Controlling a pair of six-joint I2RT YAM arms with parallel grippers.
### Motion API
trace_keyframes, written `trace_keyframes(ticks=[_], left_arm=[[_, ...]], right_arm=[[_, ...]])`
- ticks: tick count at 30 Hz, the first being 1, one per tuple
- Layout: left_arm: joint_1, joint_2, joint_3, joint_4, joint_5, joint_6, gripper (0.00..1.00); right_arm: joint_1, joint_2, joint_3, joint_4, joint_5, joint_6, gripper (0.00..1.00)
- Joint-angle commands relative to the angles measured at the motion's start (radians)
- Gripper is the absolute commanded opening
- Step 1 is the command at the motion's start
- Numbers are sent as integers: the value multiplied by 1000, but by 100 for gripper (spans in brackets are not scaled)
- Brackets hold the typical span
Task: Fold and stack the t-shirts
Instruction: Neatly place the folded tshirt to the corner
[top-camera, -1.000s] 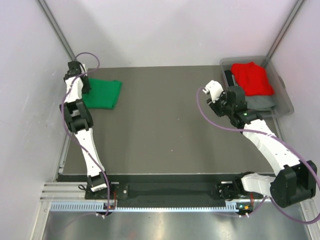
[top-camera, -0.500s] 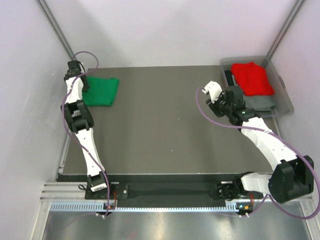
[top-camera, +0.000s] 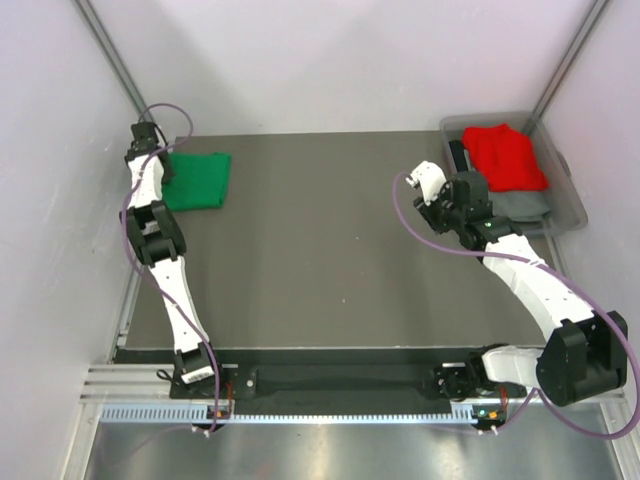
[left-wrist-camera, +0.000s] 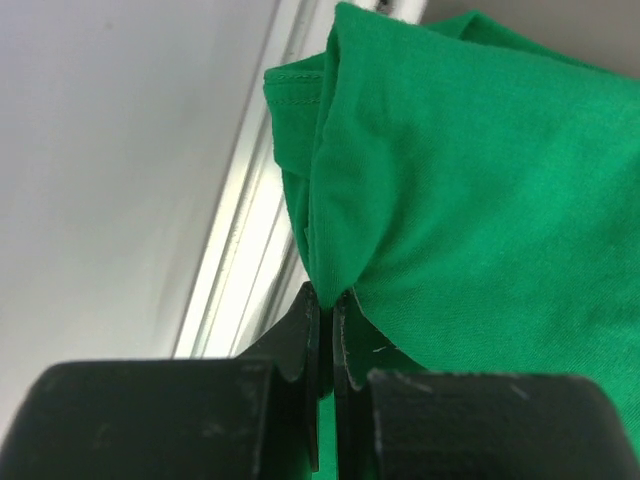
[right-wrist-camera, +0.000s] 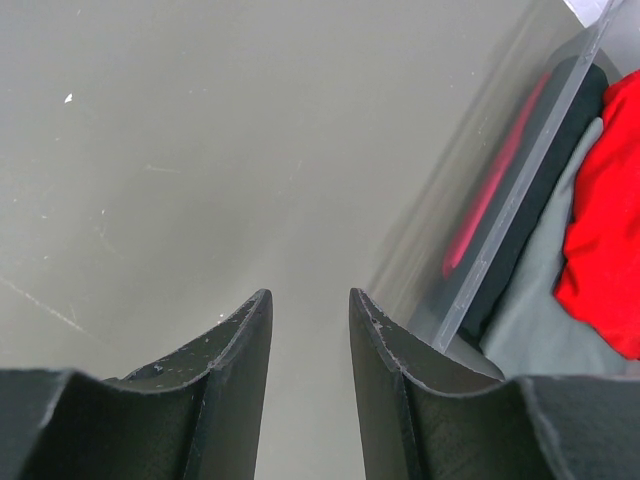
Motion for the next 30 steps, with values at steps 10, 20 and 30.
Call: trace_keyframes(ticks=[10,20,30], left_arm=[[37,50,60,48,24,1,0],[-2,52,71,37,-34,-1,10],[-22,-278,-225,146,-83,-8,99]], right_arm=[[-19,13,3,43,-10,14,38],[-19,27,9,48,-10,13,37],[-29,-64,16,32,-6,11,41]])
